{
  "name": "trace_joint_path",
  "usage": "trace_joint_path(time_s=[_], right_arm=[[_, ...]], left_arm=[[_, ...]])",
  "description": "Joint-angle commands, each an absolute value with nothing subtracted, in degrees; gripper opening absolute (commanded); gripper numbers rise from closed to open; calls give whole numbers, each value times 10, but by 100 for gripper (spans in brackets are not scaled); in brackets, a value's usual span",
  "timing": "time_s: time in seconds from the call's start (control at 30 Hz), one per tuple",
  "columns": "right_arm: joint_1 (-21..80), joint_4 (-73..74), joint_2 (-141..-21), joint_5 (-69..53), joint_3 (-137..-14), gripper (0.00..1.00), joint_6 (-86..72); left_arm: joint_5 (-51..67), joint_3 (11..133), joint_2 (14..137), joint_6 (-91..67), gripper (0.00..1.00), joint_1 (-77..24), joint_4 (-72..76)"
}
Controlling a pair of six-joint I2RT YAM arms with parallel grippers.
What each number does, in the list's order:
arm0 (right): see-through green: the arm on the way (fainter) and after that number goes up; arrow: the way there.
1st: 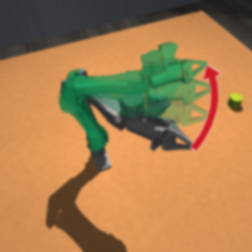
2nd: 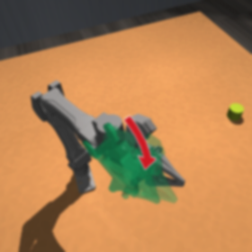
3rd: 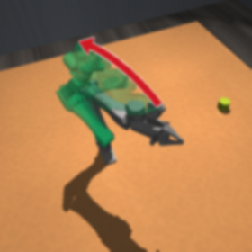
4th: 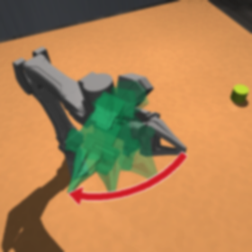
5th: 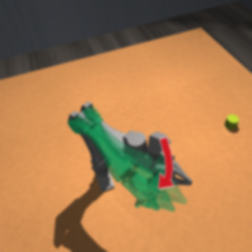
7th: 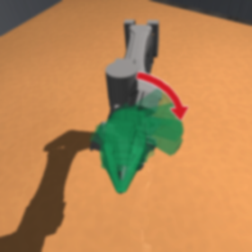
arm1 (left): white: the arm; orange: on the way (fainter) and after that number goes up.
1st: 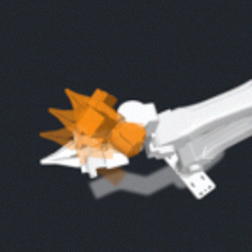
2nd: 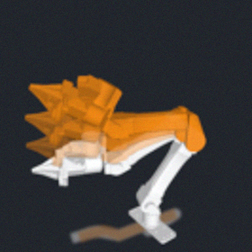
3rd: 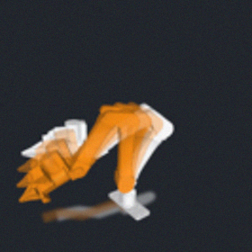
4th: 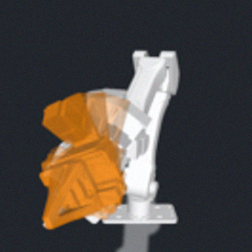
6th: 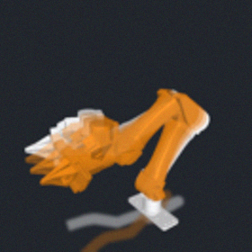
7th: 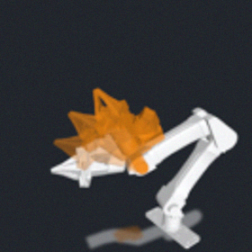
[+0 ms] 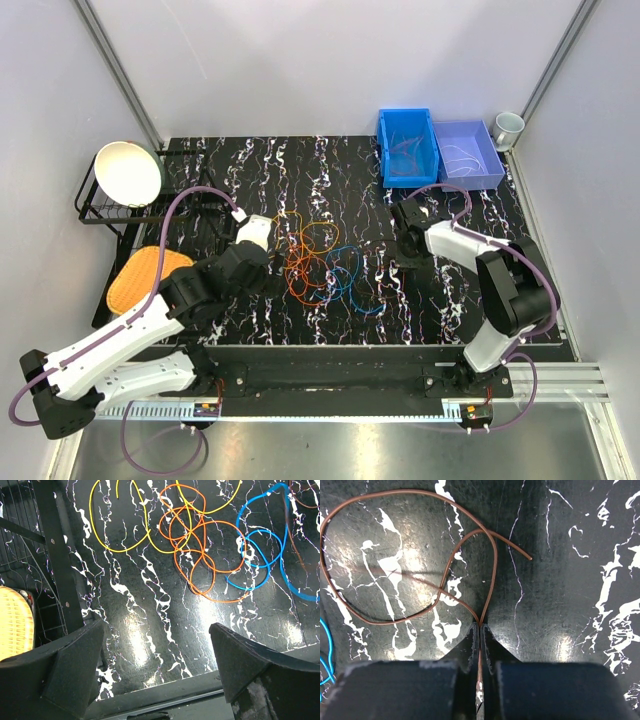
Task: Untangle the cables
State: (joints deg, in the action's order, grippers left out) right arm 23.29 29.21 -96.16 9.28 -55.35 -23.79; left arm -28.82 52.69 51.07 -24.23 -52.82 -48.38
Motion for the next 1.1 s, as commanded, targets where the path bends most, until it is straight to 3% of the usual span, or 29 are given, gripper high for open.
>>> trace_joint_path(time_s=[0.0, 0.53, 1.07], right_arm=[[229, 289, -967, 80, -578, 0, -229], [229, 424, -804, 147, -763, 0, -193], [199, 431, -815, 243, -959, 0, -149]], left_arm=[[-306, 524, 505, -238, 91, -527, -462], [-303, 547, 411, -272, 90, -526, -529], [-324, 525, 389, -275, 90, -526, -510]])
